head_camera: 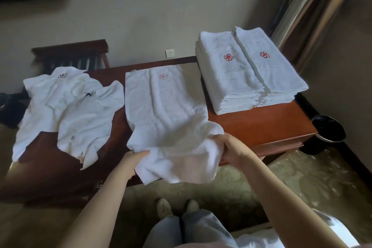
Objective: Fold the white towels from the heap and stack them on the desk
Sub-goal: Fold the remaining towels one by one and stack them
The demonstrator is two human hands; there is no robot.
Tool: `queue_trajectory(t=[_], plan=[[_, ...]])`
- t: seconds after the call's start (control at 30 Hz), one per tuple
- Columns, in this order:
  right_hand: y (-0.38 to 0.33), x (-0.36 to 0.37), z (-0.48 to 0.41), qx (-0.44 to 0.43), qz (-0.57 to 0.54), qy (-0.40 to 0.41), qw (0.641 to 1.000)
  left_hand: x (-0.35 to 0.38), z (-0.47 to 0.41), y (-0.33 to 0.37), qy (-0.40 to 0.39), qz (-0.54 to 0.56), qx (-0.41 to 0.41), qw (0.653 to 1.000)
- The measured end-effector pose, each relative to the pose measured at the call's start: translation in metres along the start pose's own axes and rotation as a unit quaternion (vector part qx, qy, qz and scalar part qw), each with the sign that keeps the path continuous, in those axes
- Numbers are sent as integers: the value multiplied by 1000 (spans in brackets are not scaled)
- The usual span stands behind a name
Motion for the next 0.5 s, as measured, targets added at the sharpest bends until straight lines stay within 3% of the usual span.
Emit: queue_trajectory(t=[0.1, 0.2, 0.27, 0.33, 0.4, 0.5], plan=[[-20, 23, -2, -61, -54, -108, 991, 10, 18, -9, -65, 41, -11, 997], [-36, 34, -1, -88, -33, -129, 987, 7, 32, -20, -89, 51, -32, 994], [-42, 34, 0, -108, 13, -82, 991, 3, 33, -28, -112, 35, -29, 993], [-40, 29, 3, -112, 52, -21, 992, 1, 32, -35, -81, 36, -17, 996], [-29, 23, 7, -81, 103, 50, 990, -3, 27, -38, -5, 58, 2, 998], [1, 8, 12, -8, 134, 141, 981, -3, 32, -41, -25, 0, -18, 1000]])
Point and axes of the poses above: each hand's wrist, its own z-axis away from the middle knuckle, its own x-axis out of the palm, y = z × x, the point moved 2 cm from there along -z, towards the middle knuckle, and after that the axes turned 11 degrees about -y, right-handed, at the moved point
